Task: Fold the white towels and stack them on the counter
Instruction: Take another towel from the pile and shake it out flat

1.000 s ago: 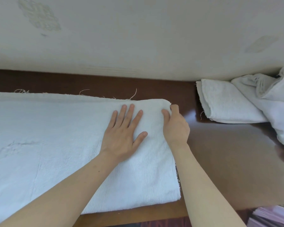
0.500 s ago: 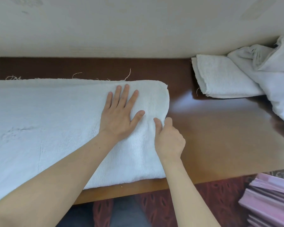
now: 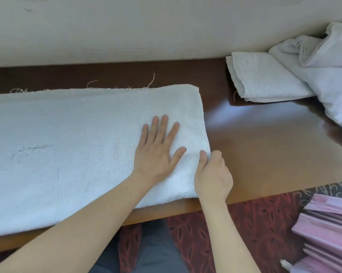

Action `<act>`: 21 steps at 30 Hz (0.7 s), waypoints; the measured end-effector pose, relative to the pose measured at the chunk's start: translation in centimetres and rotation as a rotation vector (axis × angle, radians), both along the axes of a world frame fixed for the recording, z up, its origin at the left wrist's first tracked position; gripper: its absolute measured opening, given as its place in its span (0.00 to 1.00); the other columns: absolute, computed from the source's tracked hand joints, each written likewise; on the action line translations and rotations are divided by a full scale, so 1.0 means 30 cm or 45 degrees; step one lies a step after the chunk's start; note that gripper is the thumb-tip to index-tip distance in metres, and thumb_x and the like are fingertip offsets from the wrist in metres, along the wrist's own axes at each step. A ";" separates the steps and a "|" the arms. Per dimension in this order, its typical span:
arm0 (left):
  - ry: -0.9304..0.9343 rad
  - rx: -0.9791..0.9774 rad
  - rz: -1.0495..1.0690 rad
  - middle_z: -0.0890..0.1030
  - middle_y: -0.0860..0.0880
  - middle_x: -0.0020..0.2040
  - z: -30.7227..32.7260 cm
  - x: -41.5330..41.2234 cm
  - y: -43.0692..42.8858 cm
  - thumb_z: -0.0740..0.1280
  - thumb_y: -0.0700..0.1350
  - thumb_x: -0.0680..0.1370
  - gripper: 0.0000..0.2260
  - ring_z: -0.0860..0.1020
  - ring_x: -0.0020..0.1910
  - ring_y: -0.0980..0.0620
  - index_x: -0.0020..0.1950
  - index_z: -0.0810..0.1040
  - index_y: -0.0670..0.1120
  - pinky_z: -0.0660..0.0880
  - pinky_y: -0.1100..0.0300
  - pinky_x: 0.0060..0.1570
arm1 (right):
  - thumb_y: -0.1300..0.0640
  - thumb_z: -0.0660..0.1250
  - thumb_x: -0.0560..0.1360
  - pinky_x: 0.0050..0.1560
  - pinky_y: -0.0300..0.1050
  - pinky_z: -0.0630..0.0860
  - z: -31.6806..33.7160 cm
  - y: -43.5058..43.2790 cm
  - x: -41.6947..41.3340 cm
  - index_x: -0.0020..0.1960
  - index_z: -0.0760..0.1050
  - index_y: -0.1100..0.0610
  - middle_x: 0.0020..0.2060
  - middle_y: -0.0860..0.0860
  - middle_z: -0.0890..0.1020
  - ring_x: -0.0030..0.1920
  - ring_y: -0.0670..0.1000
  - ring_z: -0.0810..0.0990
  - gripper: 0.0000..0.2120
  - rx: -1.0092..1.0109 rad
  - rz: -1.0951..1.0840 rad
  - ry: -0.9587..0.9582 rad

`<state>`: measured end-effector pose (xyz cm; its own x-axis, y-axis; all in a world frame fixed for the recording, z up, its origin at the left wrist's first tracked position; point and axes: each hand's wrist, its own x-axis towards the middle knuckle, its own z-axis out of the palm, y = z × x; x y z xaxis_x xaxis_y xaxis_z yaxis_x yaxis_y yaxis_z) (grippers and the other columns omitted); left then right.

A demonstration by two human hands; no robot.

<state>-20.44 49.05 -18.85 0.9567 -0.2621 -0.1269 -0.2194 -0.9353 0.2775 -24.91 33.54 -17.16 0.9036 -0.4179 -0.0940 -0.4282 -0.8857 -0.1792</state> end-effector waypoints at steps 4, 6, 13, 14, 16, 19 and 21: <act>0.009 0.041 0.001 0.43 0.46 0.82 -0.016 0.000 -0.004 0.41 0.65 0.82 0.31 0.39 0.80 0.45 0.82 0.46 0.53 0.44 0.42 0.78 | 0.41 0.49 0.82 0.27 0.37 0.47 -0.002 -0.010 0.000 0.44 0.69 0.59 0.22 0.51 0.72 0.20 0.57 0.73 0.23 -0.045 0.178 -0.034; -0.009 0.040 -0.031 0.43 0.46 0.82 -0.015 0.002 0.008 0.41 0.65 0.82 0.31 0.40 0.80 0.45 0.82 0.47 0.53 0.44 0.42 0.78 | 0.42 0.51 0.81 0.29 0.34 0.45 -0.009 -0.046 -0.003 0.41 0.69 0.59 0.20 0.50 0.70 0.16 0.56 0.70 0.22 -0.091 0.223 -0.109; 0.023 -0.019 -0.018 0.43 0.47 0.82 0.002 -0.011 0.025 0.40 0.64 0.82 0.31 0.39 0.80 0.47 0.82 0.47 0.52 0.44 0.44 0.78 | 0.45 0.56 0.83 0.27 0.41 0.56 -0.013 -0.027 -0.003 0.53 0.71 0.59 0.34 0.53 0.76 0.28 0.58 0.77 0.17 -0.080 0.065 -0.152; 0.018 -0.026 0.016 0.42 0.48 0.82 0.005 -0.014 0.043 0.39 0.65 0.82 0.30 0.38 0.80 0.48 0.82 0.46 0.53 0.42 0.45 0.78 | 0.45 0.57 0.83 0.31 0.45 0.64 -0.003 -0.016 0.012 0.55 0.72 0.59 0.39 0.54 0.77 0.34 0.58 0.78 0.17 -0.095 0.073 -0.217; 0.000 -0.009 0.130 0.41 0.50 0.82 0.013 -0.005 0.108 0.38 0.65 0.82 0.30 0.37 0.80 0.49 0.82 0.44 0.54 0.39 0.47 0.78 | 0.45 0.56 0.83 0.49 0.53 0.71 0.021 0.047 0.072 0.60 0.74 0.60 0.49 0.55 0.79 0.47 0.58 0.78 0.19 -0.066 0.225 -0.377; 0.027 0.031 0.347 0.39 0.51 0.82 0.007 0.040 0.233 0.37 0.65 0.81 0.30 0.35 0.80 0.49 0.81 0.41 0.57 0.35 0.51 0.77 | 0.45 0.51 0.84 0.71 0.58 0.64 0.017 0.200 0.207 0.66 0.74 0.59 0.65 0.56 0.77 0.69 0.59 0.73 0.22 0.096 0.639 -0.417; 0.052 0.087 0.422 0.38 0.52 0.81 -0.005 0.076 0.319 0.36 0.66 0.80 0.30 0.35 0.79 0.50 0.81 0.39 0.58 0.34 0.52 0.77 | 0.43 0.49 0.84 0.76 0.60 0.54 -0.015 0.273 0.296 0.74 0.68 0.55 0.75 0.55 0.67 0.77 0.58 0.62 0.25 0.133 0.827 -0.241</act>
<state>-18.15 58.62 -18.99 0.9822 0.0724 -0.1732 0.1093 -0.9707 0.2139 -16.02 41.75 -17.62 0.9728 0.2175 0.0796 0.2314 -0.9264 -0.2970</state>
